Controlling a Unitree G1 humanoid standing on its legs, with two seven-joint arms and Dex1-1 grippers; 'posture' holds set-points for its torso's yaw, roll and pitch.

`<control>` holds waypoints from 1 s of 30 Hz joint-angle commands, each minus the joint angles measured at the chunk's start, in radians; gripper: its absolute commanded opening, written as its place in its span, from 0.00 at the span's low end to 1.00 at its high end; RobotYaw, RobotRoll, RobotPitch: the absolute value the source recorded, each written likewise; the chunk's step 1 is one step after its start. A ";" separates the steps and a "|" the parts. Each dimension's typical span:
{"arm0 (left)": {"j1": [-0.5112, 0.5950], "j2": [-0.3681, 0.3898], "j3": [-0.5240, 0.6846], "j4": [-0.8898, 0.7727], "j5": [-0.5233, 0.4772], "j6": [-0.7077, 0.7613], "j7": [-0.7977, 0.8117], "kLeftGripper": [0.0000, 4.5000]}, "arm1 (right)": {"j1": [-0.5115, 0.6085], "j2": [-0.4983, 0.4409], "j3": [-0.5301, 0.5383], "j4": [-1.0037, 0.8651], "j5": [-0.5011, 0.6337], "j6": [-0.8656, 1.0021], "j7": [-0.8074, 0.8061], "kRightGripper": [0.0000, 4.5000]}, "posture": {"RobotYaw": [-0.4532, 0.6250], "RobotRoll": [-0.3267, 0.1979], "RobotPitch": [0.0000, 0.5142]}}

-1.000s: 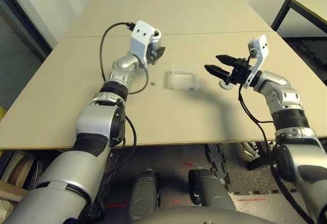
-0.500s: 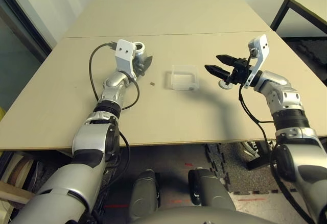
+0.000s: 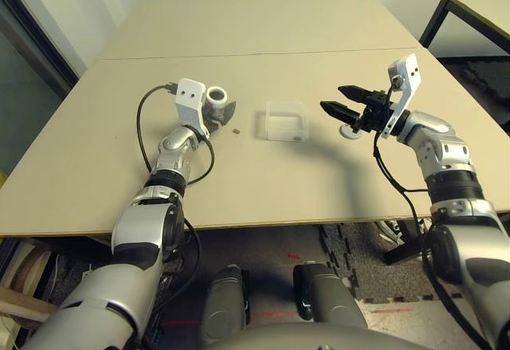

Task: Pour the medicine from the bottle into the box.

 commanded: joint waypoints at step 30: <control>0.318 0.041 -0.007 -0.367 -0.077 0.055 -0.083 1.00 | 0.048 -0.030 -0.027 0.061 -0.017 -0.037 -0.010 1.00 | 0.38 0.62 0.13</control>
